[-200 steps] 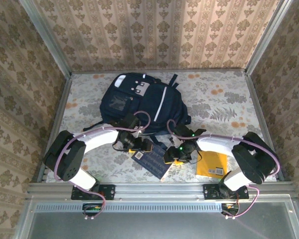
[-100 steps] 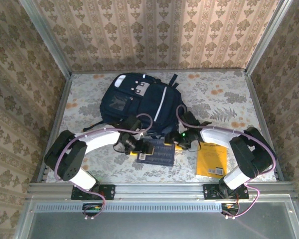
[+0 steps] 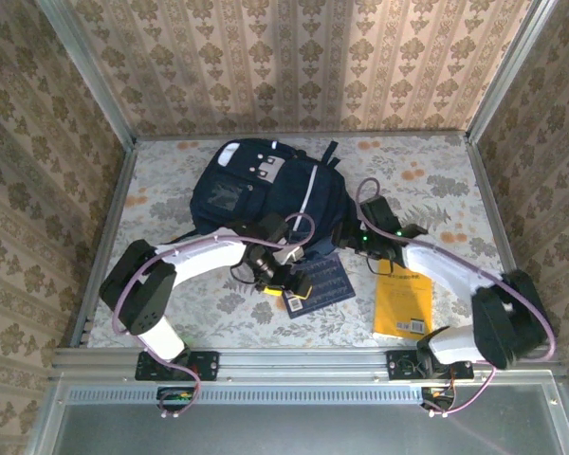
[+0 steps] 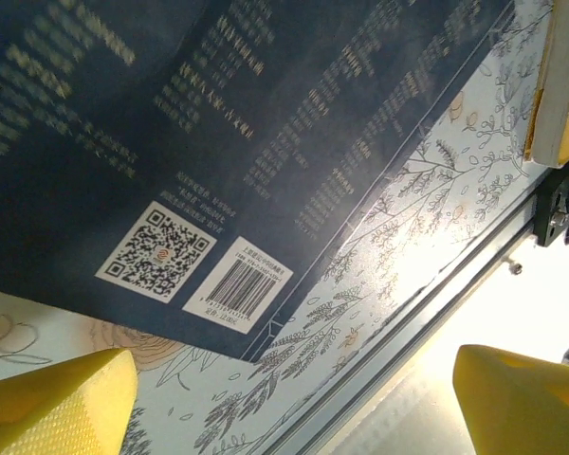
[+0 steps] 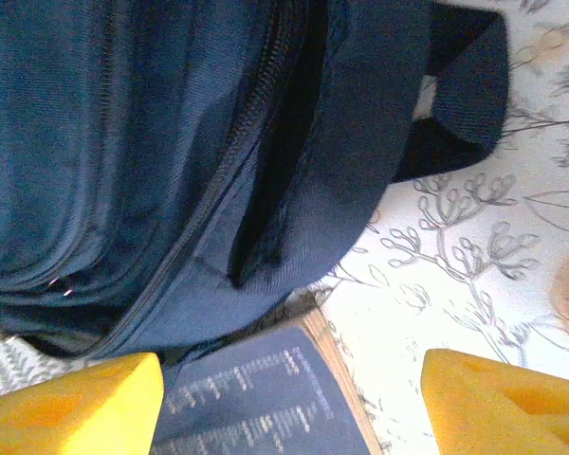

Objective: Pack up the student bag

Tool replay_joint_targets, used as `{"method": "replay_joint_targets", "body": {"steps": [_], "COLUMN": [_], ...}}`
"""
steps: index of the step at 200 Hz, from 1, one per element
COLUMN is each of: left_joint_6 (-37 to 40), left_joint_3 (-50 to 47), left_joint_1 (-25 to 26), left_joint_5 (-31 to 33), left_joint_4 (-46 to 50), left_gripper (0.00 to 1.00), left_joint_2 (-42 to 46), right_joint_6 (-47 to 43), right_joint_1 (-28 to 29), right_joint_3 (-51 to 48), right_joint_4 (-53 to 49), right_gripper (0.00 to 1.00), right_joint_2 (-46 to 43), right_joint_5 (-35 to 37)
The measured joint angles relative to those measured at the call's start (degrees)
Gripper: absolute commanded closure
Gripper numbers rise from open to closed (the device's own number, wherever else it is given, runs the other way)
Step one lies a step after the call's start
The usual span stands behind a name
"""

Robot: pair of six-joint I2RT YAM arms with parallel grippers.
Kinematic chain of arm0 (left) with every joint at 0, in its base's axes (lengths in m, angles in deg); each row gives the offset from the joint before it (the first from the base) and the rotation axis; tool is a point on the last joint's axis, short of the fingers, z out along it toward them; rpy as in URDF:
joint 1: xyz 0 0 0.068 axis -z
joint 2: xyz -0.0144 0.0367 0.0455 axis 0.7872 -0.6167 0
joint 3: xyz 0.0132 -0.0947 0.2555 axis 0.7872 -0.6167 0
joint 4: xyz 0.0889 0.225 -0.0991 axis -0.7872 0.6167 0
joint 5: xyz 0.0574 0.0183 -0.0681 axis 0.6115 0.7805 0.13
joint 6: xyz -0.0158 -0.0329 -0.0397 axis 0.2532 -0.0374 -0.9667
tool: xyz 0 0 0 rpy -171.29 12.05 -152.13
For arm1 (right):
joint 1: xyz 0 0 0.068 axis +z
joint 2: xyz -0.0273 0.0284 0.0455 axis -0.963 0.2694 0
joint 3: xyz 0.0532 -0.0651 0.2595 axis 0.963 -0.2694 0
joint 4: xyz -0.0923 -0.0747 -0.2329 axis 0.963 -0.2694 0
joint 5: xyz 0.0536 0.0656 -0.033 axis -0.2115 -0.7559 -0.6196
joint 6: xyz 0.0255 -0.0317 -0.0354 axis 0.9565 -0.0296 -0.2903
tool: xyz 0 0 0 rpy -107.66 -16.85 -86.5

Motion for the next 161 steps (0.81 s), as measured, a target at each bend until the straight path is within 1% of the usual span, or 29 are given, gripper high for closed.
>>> {"method": "replay_joint_targets", "body": {"steps": [25,46,65,94,119,139,161], "left_joint_6": [2.6,3.1,3.1,3.1,3.1,3.0,2.9], "left_joint_3": [4.7,7.7,9.7,11.8,12.0,12.0,12.0], "left_joint_1": [-0.5,-1.1,-1.4,-1.3,-1.6,-1.6,-1.4], "left_joint_5": [3.9,5.6,5.8,7.2,8.2,7.9,6.6], "left_joint_4": [3.2,2.6,0.9,-1.0,-1.6,-2.3,-3.4], "left_gripper": [0.11,0.11,0.11,0.11,0.11,0.11,0.11], "left_joint_2": [1.3,0.7,-2.5,-10.2,-12.4,-12.5,-12.6], "right_joint_6": [-0.1,0.1,0.5,1.0,0.9,1.0,1.9], "right_joint_1": [0.4,1.5,3.1,4.8,4.8,4.8,4.6], "right_joint_3": [-5.7,-10.9,-14.3,-16.6,-18.0,-19.1,-19.9], "right_joint_4": [1.2,2.0,1.9,0.5,-0.2,0.1,2.1], "right_gripper": [0.3,0.32,0.31,0.3,0.28,0.28,0.27], "right_joint_2": [-7.2,-9.0,-9.4,-11.1,-13.5,-12.3,-7.5], "right_joint_5": [-3.5,-7.7,-10.5,-14.5,-17.4,-20.3,-23.3]}}
